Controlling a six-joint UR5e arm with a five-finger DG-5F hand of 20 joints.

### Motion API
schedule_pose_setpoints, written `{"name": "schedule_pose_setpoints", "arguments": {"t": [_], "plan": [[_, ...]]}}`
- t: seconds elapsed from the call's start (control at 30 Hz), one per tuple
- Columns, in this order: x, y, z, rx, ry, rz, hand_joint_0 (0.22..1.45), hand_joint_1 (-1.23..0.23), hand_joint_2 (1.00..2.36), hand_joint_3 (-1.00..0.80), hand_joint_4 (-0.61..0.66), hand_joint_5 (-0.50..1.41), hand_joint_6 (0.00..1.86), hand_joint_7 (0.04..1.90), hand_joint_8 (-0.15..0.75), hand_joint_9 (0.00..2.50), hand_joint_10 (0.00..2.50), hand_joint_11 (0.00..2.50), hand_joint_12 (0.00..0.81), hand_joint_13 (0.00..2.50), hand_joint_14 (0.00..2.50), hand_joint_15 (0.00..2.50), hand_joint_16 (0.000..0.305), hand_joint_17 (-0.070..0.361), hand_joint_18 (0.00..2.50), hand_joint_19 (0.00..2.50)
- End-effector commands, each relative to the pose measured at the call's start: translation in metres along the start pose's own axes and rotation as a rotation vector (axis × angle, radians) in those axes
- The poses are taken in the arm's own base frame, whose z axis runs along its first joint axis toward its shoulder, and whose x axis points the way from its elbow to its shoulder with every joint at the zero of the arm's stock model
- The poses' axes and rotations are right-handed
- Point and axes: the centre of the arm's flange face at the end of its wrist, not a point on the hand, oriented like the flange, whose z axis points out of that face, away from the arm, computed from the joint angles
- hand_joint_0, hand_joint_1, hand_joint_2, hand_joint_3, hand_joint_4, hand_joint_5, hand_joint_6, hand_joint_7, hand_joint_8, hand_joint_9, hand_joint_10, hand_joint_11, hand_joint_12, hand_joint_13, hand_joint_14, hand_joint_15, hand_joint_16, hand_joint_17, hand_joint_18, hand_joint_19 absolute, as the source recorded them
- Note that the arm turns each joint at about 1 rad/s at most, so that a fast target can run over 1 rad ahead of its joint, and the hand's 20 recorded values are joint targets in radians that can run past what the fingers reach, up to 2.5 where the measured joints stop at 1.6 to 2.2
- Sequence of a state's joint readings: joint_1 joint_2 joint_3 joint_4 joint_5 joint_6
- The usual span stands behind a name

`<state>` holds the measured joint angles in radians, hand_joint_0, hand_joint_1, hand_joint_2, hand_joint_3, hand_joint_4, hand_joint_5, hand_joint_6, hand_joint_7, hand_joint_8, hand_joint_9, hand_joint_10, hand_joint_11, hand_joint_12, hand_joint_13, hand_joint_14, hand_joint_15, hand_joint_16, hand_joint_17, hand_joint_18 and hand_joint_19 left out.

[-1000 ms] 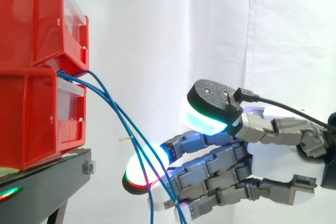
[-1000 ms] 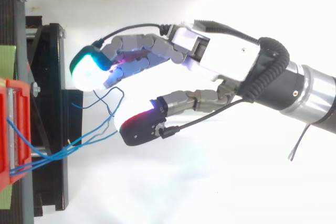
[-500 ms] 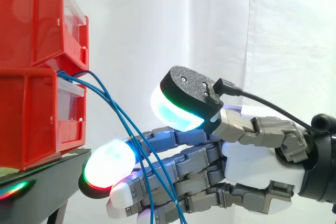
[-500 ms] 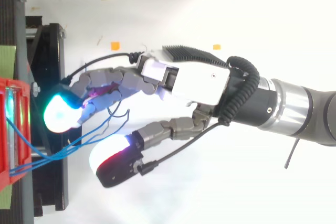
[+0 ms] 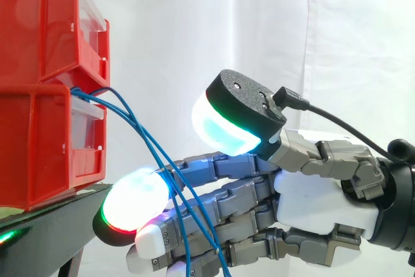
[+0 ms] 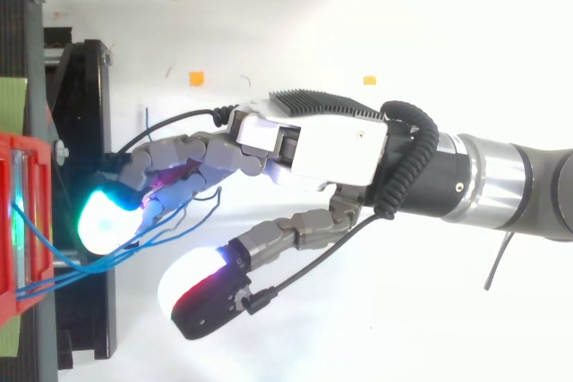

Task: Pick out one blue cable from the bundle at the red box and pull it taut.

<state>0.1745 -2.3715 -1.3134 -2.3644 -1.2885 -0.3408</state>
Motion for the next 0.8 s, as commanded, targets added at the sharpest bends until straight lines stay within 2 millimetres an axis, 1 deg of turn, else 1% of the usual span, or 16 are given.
{"name": "schedule_pose_setpoints", "arguments": {"t": [0.0,0.17,0.43,0.77], "plan": [[-0.0021,-0.0006,0.0003,-0.002,0.006,0.007,0.61,-0.58,1.01,-0.42,0.32,-0.13,0.5,0.92,0.306,0.8,0.01,0.31,0.409,0.58,0.01,0.24,0.06,0.134,0.47,0.56],[-0.0065,-0.0023,0.0002,-0.001,0.002,0.009,0.62,-0.57,1.01,-0.4,0.29,-0.12,0.5,0.99,0.309,0.8,0.01,0.32,0.408,0.58,0.01,0.25,0.059,0.133,0.48,0.57],[-0.0076,-0.0023,0.0006,-0.003,0.0,0.009,0.64,-0.57,1.01,-0.36,0.26,-0.1,0.5,1.07,0.307,0.81,0.01,0.33,0.407,0.58,0.01,0.25,0.059,0.132,0.48,0.57],[-0.0066,-0.0009,0.0015,-0.009,-0.001,0.011,0.64,-0.6,1.01,-0.36,0.26,-0.1,0.5,1.1,0.309,0.82,0.01,0.34,0.407,0.59,0.01,0.25,0.059,0.132,0.49,0.56]]}}
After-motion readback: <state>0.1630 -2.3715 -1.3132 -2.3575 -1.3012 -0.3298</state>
